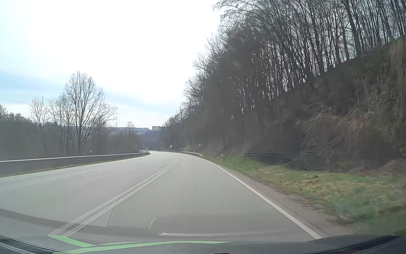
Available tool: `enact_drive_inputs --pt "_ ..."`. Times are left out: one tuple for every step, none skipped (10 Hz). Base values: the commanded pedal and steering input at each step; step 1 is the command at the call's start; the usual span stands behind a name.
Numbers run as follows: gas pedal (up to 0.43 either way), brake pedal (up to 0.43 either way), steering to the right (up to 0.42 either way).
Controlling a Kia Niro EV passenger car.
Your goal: Follow the waypoints while adhering to traffic rules and regulations
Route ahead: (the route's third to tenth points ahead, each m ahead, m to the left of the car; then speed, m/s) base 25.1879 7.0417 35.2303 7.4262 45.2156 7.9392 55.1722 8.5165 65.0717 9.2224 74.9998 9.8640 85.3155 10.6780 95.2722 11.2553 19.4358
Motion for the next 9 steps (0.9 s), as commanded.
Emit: enact_drive_inputs --pt "0.039 0.0 -0.006" --pt "0.039 0.0 -0.006" --pt "0.039 0.0 -0.006" --pt "0.039 0.0 -0.006" --pt "0.039 0.0 -0.006" --pt "0.028 0.0 -0.006" --pt "0.028 0.0 -0.006" --pt "0.028 0.0 -0.006" --pt "0.028 0.0 -0.006"
